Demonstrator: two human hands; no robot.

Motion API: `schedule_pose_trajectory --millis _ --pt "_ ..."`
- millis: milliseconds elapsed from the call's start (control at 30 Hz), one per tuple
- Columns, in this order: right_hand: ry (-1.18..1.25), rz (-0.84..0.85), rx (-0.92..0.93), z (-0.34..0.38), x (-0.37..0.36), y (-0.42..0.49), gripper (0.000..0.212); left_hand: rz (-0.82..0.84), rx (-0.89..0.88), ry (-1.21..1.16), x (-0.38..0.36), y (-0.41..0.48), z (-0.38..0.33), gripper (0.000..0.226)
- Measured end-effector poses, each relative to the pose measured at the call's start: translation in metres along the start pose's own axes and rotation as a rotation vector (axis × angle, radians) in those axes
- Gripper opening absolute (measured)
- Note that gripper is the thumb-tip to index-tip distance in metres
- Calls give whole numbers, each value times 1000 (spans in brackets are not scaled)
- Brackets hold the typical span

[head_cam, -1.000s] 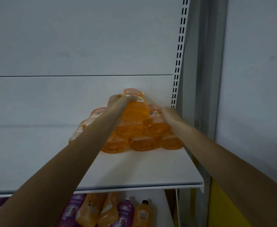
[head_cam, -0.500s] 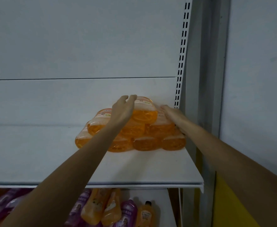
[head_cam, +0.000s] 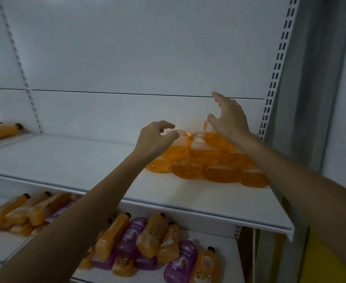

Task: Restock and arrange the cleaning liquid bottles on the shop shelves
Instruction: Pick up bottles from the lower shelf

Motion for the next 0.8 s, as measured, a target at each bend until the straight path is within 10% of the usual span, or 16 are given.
schedule_pose_trajectory --millis 800 --pt "388 456 66 294 -195 -238 34 10 457 134 204 -246 228 26"
Point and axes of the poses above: each hand's wrist, its own y-axis towards the middle knuckle, its own x-axis out of the back of the hand, z = x × y, the point moved 4 cm from there along y, towards the middle knuckle, and after that the axes turned 8 degrees about -y, right-handed, at the moved point
